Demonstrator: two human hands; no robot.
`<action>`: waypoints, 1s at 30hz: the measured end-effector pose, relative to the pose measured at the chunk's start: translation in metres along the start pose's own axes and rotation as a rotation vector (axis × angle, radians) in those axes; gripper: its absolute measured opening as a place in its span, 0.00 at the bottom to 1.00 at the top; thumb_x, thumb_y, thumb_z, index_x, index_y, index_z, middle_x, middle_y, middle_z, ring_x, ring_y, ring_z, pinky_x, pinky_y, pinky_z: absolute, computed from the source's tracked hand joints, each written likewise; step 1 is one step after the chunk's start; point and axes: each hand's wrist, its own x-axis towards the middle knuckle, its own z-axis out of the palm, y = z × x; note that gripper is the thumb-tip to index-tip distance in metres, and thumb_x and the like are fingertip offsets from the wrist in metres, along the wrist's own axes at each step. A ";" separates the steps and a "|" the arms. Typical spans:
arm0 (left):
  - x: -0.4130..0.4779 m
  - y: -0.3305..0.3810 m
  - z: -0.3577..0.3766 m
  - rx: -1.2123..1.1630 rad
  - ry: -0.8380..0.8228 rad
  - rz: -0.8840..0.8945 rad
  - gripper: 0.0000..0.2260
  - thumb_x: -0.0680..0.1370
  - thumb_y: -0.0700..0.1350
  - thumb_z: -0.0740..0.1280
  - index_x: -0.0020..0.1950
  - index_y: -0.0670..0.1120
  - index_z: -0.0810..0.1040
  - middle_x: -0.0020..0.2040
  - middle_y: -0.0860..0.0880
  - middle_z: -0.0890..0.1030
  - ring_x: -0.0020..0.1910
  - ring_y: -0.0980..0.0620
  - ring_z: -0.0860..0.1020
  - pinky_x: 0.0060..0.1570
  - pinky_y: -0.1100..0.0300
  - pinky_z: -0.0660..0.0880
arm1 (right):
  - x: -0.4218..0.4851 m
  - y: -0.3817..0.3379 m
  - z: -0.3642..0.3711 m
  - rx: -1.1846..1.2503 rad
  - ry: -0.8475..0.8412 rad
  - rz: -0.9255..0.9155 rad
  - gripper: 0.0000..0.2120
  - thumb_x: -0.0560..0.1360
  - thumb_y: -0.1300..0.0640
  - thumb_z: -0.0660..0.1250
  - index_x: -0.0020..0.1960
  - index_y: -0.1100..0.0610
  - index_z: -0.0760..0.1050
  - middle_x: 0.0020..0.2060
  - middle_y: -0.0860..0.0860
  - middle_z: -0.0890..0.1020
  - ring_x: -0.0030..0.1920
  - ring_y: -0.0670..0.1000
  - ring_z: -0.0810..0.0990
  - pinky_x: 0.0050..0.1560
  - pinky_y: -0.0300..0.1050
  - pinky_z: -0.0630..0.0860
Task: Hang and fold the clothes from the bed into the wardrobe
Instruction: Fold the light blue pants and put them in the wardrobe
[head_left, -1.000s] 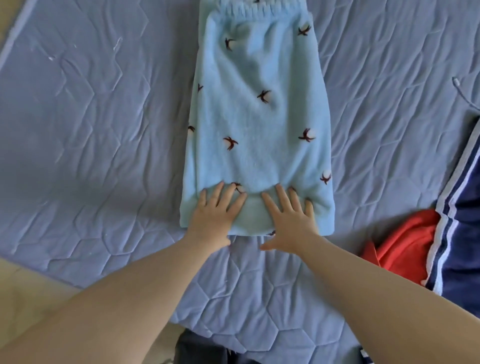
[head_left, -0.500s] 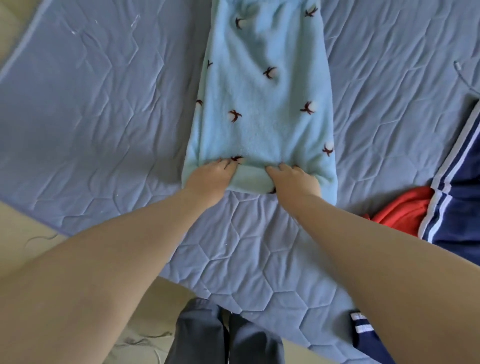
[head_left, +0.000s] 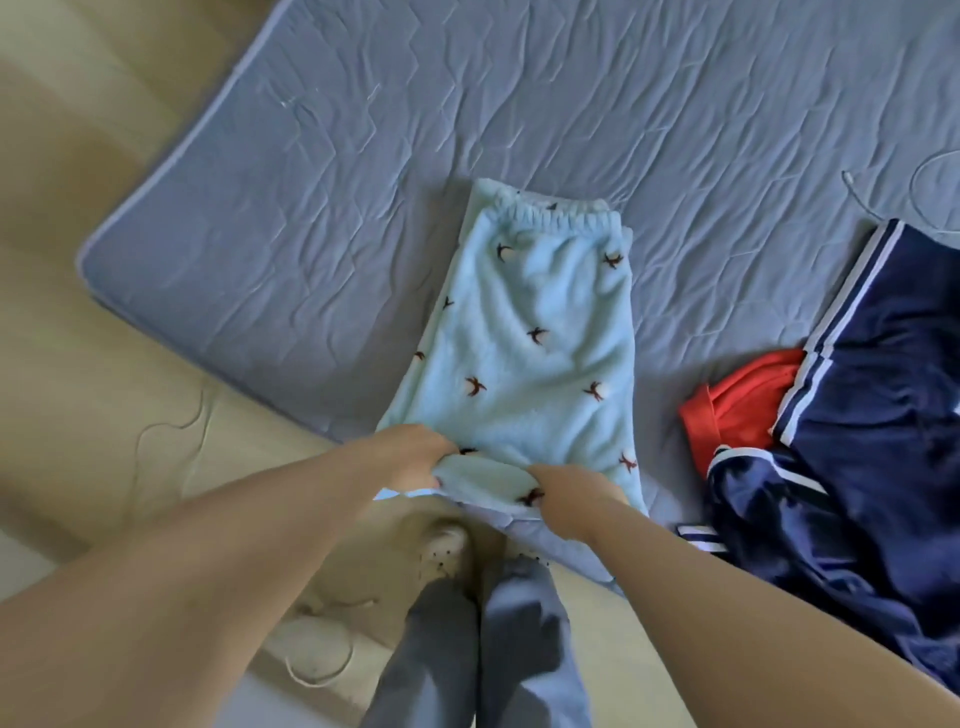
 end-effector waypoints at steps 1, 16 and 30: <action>-0.013 0.002 0.007 0.007 -0.070 0.012 0.12 0.76 0.48 0.63 0.58 0.46 0.77 0.49 0.45 0.80 0.46 0.46 0.77 0.36 0.57 0.69 | -0.009 -0.008 0.012 0.025 -0.037 0.001 0.21 0.79 0.60 0.53 0.70 0.50 0.65 0.62 0.55 0.75 0.60 0.58 0.74 0.57 0.49 0.73; -0.045 0.016 -0.062 0.019 -0.380 -0.085 0.19 0.72 0.50 0.69 0.61 0.47 0.74 0.57 0.45 0.77 0.56 0.43 0.77 0.58 0.49 0.75 | -0.044 -0.013 -0.036 0.123 -0.215 0.010 0.22 0.74 0.63 0.63 0.68 0.57 0.67 0.60 0.54 0.72 0.58 0.55 0.71 0.54 0.44 0.69; 0.031 0.009 -0.221 0.176 0.520 -0.264 0.19 0.77 0.40 0.60 0.67 0.53 0.68 0.69 0.48 0.70 0.72 0.46 0.62 0.60 0.53 0.66 | 0.037 0.062 -0.177 0.058 0.534 0.130 0.28 0.80 0.56 0.54 0.76 0.46 0.47 0.74 0.49 0.59 0.74 0.56 0.55 0.70 0.53 0.55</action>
